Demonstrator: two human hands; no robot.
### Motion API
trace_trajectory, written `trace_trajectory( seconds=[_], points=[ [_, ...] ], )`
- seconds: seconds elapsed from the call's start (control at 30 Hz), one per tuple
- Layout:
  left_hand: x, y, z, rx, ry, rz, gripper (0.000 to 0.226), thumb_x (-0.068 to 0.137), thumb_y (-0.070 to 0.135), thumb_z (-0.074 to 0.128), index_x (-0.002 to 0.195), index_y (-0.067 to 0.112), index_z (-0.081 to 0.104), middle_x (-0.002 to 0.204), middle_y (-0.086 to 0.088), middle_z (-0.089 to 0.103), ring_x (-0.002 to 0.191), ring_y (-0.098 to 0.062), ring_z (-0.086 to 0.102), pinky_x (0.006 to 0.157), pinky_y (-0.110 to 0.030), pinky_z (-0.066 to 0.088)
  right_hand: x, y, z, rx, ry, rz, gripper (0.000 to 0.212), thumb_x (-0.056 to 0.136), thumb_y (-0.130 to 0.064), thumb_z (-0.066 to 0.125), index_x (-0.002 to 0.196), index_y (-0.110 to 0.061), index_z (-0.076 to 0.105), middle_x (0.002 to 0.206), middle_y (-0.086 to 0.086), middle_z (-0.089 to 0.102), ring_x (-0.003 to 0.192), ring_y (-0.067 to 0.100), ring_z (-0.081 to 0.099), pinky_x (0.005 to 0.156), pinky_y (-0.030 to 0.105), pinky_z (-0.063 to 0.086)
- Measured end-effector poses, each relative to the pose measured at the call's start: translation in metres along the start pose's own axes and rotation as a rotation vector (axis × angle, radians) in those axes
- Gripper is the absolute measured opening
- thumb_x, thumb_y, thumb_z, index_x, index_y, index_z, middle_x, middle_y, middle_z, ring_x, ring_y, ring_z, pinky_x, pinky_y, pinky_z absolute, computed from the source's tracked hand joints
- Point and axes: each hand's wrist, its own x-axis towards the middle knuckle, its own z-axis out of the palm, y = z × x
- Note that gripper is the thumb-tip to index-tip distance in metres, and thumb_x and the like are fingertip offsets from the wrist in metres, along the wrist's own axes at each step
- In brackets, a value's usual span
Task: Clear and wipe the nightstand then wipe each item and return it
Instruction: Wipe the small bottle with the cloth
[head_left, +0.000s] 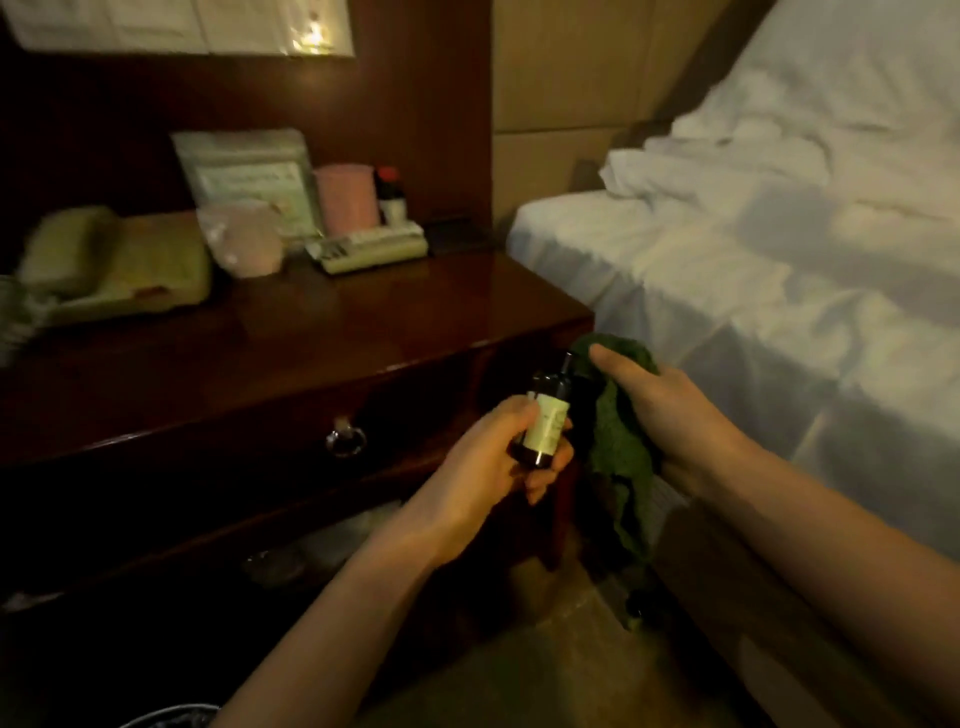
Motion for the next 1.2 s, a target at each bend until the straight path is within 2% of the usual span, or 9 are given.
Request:
trace_trajectory(
  seconds=[0.07,0.13,0.27,0.33,0.47,0.57,0.93,1.03,1.2],
  points=[
    [-0.003,0.025,-0.019,0.018,0.087,0.060,0.024,0.098,0.019,0.035,0.113,0.005,0.049,0.073,0.000,0.060,0.060,-0.009,0.050,0.058,-0.022,0.040,0.014,-0.017,0.015,-0.019,0.034,-0.063,0.016,0.092,-0.034,0.056,0.086,-0.020,0.062,0.068,-0.001,0.068,0.055,0.010,0.066,0.048,0.020,0.053],
    [-0.006,0.045,-0.040,0.058,0.214,0.095,0.022,0.098,0.004,0.035,0.114,0.003,0.049,0.084,-0.007,0.064,0.068,-0.012,0.057,0.063,-0.024,0.047,0.031,-0.029,0.034,0.017,0.027,-0.130,0.015,0.093,-0.032,0.055,0.090,-0.019,0.062,0.083,0.001,0.067,0.074,0.013,0.067,0.069,0.027,0.054],
    [-0.005,0.068,-0.084,0.124,0.487,0.161,0.027,0.090,-0.002,0.053,0.117,-0.005,0.049,0.102,-0.012,0.063,0.086,-0.019,0.064,0.074,-0.027,0.057,0.062,-0.052,0.091,0.092,-0.116,-0.254,0.011,0.089,-0.026,0.051,0.088,-0.022,0.062,0.086,0.004,0.063,0.084,0.023,0.061,0.079,0.039,0.046],
    [-0.001,0.070,-0.103,0.167,0.569,0.146,0.026,0.086,0.000,0.061,0.111,0.002,0.052,0.102,-0.010,0.063,0.090,-0.024,0.066,0.078,-0.031,0.058,0.080,-0.051,0.112,-0.168,-0.136,-0.356,0.011,0.085,-0.032,0.050,0.087,-0.027,0.060,0.094,0.007,0.061,0.091,0.027,0.059,0.081,0.042,0.045],
    [0.010,0.079,-0.158,0.605,0.768,0.085,0.033,0.072,0.008,0.078,0.091,0.018,0.053,0.097,-0.004,0.064,0.096,-0.021,0.063,0.086,-0.038,0.050,0.120,-0.030,0.149,-1.056,-0.098,-0.604,0.024,0.097,-0.030,0.044,0.116,-0.016,0.048,0.112,0.010,0.047,0.105,0.029,0.048,0.079,0.035,0.042],
    [0.021,0.083,-0.191,0.800,0.784,0.020,0.039,0.076,0.013,0.076,0.106,0.016,0.051,0.104,0.000,0.062,0.100,-0.017,0.059,0.084,-0.031,0.046,0.133,-0.021,0.162,-1.344,-0.041,-0.623,0.035,0.098,-0.035,0.039,0.128,-0.016,0.042,0.121,0.009,0.046,0.114,0.027,0.045,0.080,0.036,0.044],
    [0.097,0.082,-0.269,1.004,1.000,-0.043,0.037,0.080,0.020,0.075,0.113,0.010,0.061,0.104,-0.008,0.066,0.096,-0.024,0.062,0.084,-0.041,0.052,0.168,-0.023,0.186,-1.369,0.026,-0.602,0.034,0.097,-0.038,0.038,0.125,-0.018,0.040,0.115,0.008,0.051,0.105,0.025,0.052,0.066,0.034,0.040],
    [0.114,0.080,-0.281,1.060,1.075,-0.054,0.036,0.085,0.025,0.069,0.116,0.009,0.056,0.103,-0.007,0.065,0.092,-0.021,0.061,0.073,-0.034,0.050,0.172,-0.024,0.189,-1.350,0.034,-0.604,0.032,0.096,-0.038,0.038,0.122,-0.019,0.042,0.113,0.007,0.052,0.104,0.025,0.052,0.067,0.034,0.039],
    [0.122,0.085,-0.285,1.168,1.136,-0.160,0.062,0.078,0.033,0.075,0.125,0.007,0.045,0.121,-0.013,0.053,0.104,-0.028,0.058,0.076,-0.040,0.051,0.173,-0.022,0.187,-1.324,0.046,-0.613,0.032,0.096,-0.038,0.039,0.121,-0.019,0.043,0.112,0.007,0.052,0.102,0.024,0.053,0.065,0.033,0.038]
  ],
)
